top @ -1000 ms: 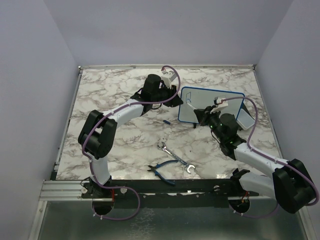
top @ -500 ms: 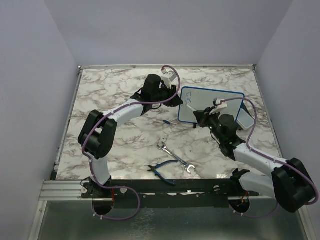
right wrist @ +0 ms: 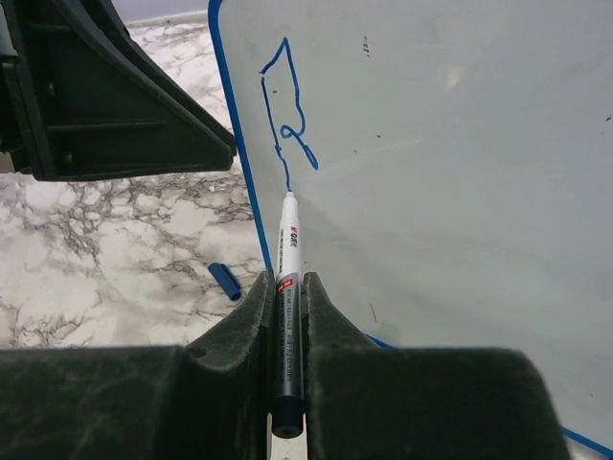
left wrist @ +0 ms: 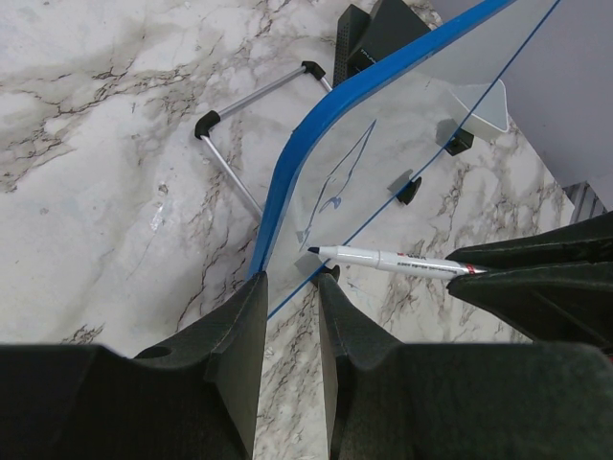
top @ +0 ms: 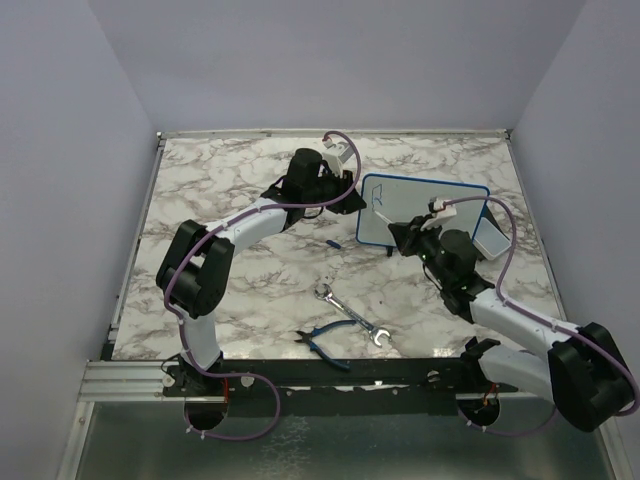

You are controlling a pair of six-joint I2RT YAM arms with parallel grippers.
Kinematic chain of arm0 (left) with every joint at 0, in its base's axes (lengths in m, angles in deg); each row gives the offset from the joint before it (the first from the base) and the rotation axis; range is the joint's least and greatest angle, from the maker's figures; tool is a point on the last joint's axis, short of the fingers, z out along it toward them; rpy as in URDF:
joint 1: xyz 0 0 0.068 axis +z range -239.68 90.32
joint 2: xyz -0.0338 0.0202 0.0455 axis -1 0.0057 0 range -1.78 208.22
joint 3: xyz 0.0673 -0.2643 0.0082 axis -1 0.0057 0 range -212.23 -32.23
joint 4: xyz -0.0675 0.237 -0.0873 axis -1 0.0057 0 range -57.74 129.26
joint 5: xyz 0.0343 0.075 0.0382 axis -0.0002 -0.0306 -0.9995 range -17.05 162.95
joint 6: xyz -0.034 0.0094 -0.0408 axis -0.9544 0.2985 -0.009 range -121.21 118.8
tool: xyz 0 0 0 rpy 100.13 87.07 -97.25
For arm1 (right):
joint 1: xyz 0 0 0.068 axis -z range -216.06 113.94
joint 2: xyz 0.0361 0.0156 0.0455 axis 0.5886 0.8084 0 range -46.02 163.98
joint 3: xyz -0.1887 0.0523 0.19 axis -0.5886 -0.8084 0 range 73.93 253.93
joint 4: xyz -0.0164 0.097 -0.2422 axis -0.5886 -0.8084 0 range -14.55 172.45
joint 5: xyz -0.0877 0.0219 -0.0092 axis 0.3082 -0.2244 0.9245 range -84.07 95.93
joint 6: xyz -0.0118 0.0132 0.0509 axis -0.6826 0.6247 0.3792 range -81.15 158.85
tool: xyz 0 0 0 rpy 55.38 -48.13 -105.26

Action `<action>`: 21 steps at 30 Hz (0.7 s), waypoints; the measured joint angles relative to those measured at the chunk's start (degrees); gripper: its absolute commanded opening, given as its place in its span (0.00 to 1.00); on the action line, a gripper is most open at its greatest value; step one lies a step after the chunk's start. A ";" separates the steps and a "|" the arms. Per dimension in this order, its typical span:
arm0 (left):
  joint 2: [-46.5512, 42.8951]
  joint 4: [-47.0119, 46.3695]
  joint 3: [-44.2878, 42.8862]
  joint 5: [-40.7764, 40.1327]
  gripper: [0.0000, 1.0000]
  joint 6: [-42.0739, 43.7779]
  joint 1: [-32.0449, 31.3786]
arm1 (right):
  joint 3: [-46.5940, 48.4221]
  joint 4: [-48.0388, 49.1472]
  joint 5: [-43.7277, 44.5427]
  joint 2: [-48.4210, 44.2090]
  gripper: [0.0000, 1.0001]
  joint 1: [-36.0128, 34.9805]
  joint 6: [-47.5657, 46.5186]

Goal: Write a sentence on the whiteboard

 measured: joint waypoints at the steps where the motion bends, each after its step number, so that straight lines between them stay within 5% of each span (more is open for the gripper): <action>1: 0.00 0.00 0.00 0.00 0.29 0.00 0.00 | 0.00 -0.44 -0.07 -0.59 0.01 0.00 0.00; 16: -1.33 0.44 0.00 -0.02 0.62 0.72 1.38 | 2.12 -11.26 0.68 -12.26 0.01 0.00 -0.13; 21: -2.60 0.44 0.02 -0.04 0.64 0.83 2.05 | 2.91 -13.81 2.36 -13.94 0.01 0.02 -0.94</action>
